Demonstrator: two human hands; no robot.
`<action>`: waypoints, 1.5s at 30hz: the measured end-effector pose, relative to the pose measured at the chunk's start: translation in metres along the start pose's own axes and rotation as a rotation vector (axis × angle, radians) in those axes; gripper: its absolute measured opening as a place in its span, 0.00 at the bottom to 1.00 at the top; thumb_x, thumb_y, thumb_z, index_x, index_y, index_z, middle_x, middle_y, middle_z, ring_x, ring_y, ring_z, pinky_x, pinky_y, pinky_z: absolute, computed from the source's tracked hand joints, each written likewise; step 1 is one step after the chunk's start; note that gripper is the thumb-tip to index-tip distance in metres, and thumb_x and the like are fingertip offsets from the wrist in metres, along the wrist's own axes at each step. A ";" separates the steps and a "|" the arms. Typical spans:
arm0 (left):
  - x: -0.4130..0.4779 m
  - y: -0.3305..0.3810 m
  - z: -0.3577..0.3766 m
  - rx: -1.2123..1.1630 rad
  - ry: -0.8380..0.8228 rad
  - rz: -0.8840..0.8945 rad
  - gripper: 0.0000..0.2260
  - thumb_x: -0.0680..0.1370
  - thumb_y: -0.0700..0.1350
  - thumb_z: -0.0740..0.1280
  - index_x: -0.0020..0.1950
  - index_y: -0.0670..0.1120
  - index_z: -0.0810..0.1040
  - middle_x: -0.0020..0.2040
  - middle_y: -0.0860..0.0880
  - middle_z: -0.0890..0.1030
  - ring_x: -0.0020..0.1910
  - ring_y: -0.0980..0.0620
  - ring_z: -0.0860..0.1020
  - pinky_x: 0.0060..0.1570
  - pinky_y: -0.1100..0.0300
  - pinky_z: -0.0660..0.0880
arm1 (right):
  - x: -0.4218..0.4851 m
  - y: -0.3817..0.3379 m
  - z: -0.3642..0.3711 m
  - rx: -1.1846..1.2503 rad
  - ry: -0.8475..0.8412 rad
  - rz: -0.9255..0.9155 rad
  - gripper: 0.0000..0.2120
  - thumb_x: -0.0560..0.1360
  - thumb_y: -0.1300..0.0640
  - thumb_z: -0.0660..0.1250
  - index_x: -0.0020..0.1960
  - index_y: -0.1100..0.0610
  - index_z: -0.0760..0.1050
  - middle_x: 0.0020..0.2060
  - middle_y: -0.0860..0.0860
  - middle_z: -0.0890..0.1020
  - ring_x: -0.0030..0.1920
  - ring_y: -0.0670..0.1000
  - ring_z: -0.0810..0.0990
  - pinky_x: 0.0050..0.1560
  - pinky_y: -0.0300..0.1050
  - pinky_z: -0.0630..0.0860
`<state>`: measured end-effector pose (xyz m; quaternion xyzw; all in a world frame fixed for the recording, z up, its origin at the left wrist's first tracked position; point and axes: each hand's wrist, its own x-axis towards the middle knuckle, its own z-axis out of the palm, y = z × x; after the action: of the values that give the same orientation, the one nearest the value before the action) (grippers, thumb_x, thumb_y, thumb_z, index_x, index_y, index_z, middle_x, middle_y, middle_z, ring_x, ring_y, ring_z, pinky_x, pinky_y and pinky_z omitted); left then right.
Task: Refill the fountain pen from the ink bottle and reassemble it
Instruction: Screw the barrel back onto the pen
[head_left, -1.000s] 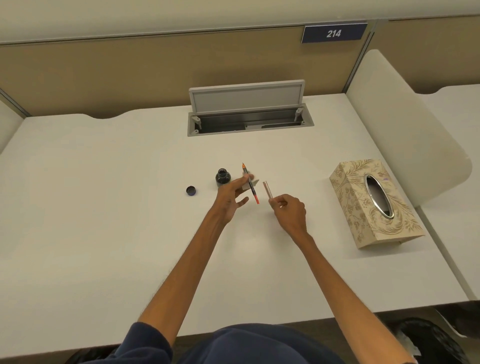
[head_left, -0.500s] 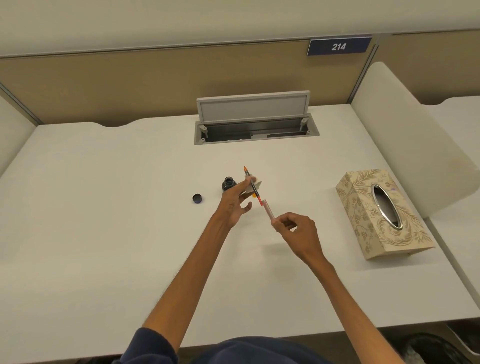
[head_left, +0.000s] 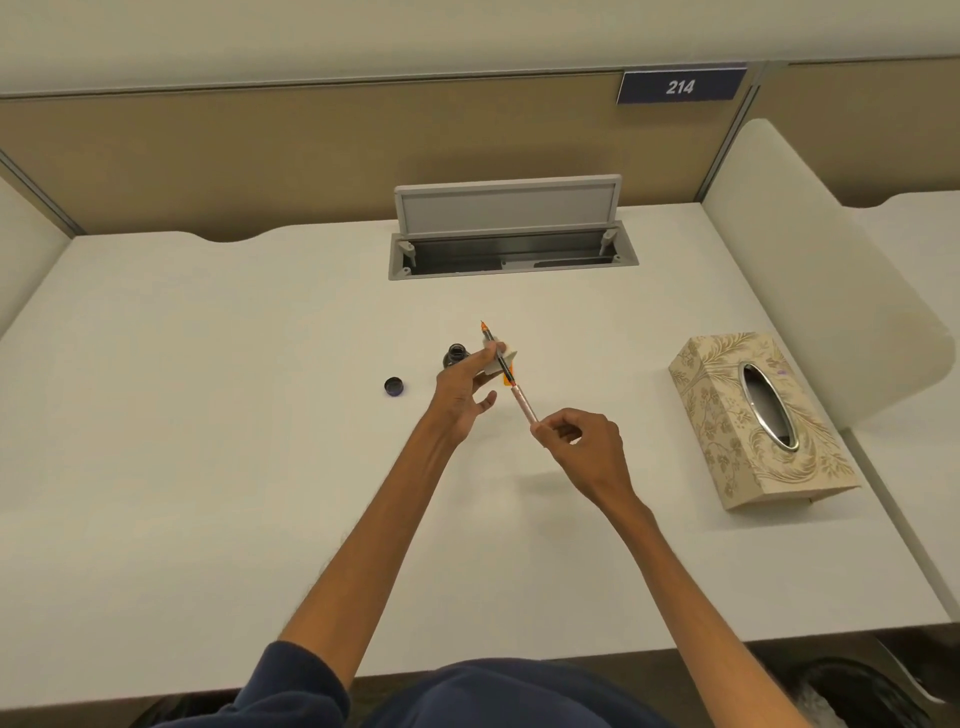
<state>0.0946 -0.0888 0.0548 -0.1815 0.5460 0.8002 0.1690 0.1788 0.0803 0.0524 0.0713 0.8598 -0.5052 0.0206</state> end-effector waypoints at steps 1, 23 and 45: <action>-0.002 -0.001 0.001 0.007 -0.010 0.007 0.09 0.78 0.51 0.69 0.52 0.48 0.85 0.57 0.50 0.84 0.59 0.52 0.77 0.55 0.51 0.69 | 0.001 -0.001 0.000 0.010 0.008 0.007 0.06 0.74 0.52 0.72 0.41 0.54 0.83 0.36 0.46 0.84 0.39 0.47 0.82 0.40 0.34 0.75; -0.017 -0.006 0.010 0.180 -0.066 0.013 0.07 0.76 0.50 0.72 0.47 0.48 0.86 0.44 0.49 0.83 0.46 0.50 0.73 0.46 0.54 0.69 | -0.003 -0.007 0.004 0.161 0.269 -0.035 0.04 0.79 0.52 0.68 0.50 0.52 0.78 0.34 0.49 0.81 0.25 0.48 0.78 0.29 0.37 0.72; -0.023 -0.007 0.015 0.206 -0.058 0.081 0.09 0.77 0.53 0.69 0.45 0.51 0.86 0.48 0.47 0.85 0.50 0.49 0.80 0.52 0.52 0.71 | 0.005 0.002 0.002 0.161 0.267 -0.018 0.03 0.75 0.52 0.71 0.49 0.49 0.80 0.39 0.47 0.82 0.31 0.55 0.81 0.35 0.49 0.78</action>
<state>0.1165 -0.0738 0.0649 -0.1178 0.6270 0.7510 0.1702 0.1741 0.0802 0.0497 0.1314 0.8124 -0.5585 -0.1040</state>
